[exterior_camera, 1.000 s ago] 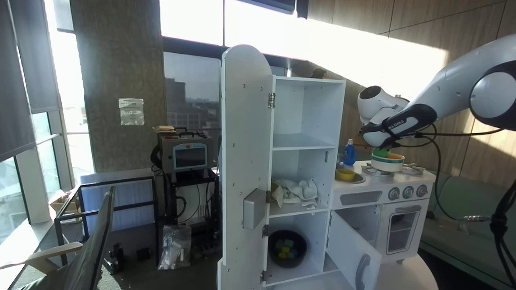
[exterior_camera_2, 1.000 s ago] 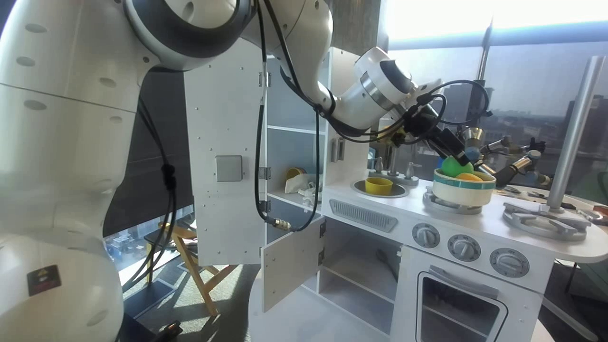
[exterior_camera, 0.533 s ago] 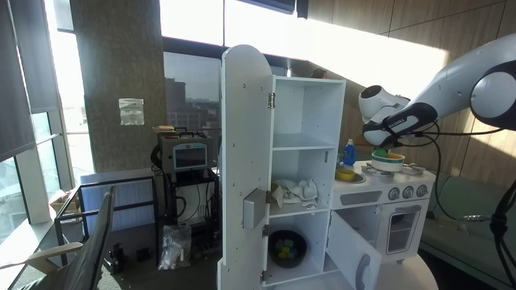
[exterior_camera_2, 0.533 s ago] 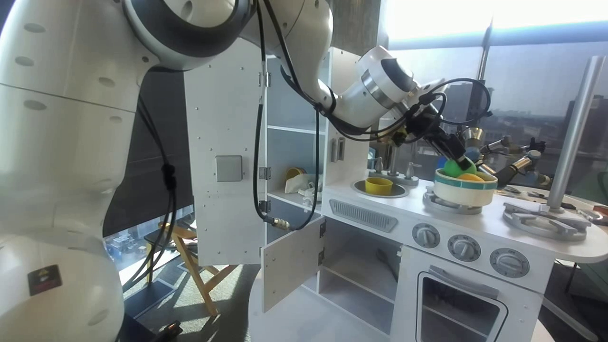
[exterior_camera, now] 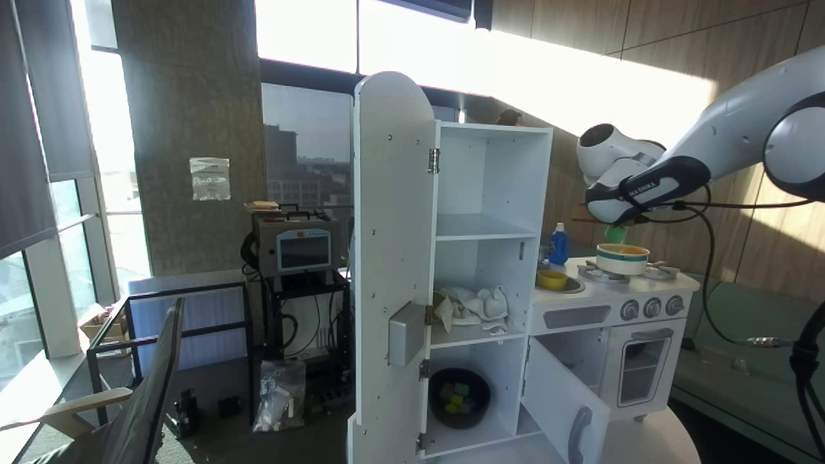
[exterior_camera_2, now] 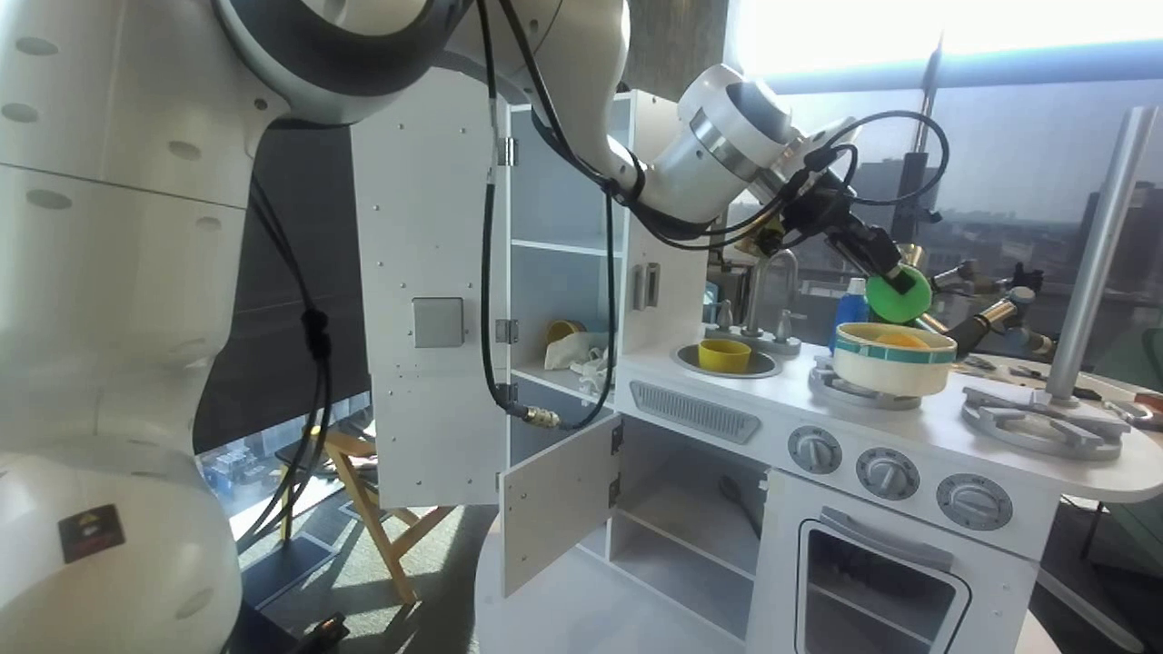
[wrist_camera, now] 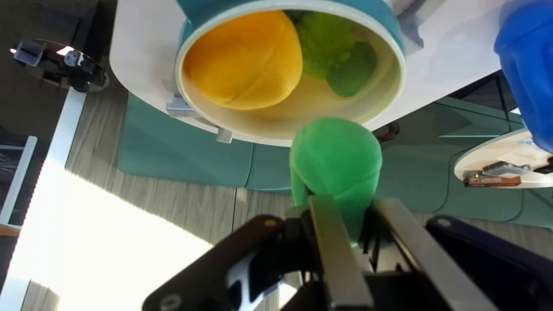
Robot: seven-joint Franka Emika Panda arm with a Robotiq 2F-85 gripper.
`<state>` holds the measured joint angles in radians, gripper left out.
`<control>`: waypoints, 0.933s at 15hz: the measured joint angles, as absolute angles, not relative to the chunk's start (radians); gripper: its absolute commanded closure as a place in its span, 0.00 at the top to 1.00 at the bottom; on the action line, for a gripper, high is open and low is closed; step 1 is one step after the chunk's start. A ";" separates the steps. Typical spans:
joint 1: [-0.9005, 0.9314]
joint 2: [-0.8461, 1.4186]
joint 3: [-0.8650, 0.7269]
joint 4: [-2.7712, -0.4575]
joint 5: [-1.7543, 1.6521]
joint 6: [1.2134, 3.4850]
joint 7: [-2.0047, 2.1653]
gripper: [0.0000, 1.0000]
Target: Remove the object from the shelf
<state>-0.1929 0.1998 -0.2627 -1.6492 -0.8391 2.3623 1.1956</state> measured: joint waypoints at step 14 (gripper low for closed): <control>-0.164 0.115 -0.136 -1.778 -0.231 2.563 0.750 0.08</control>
<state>-0.1639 0.1154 -0.1358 -1.7776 -0.2314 2.5628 0.7503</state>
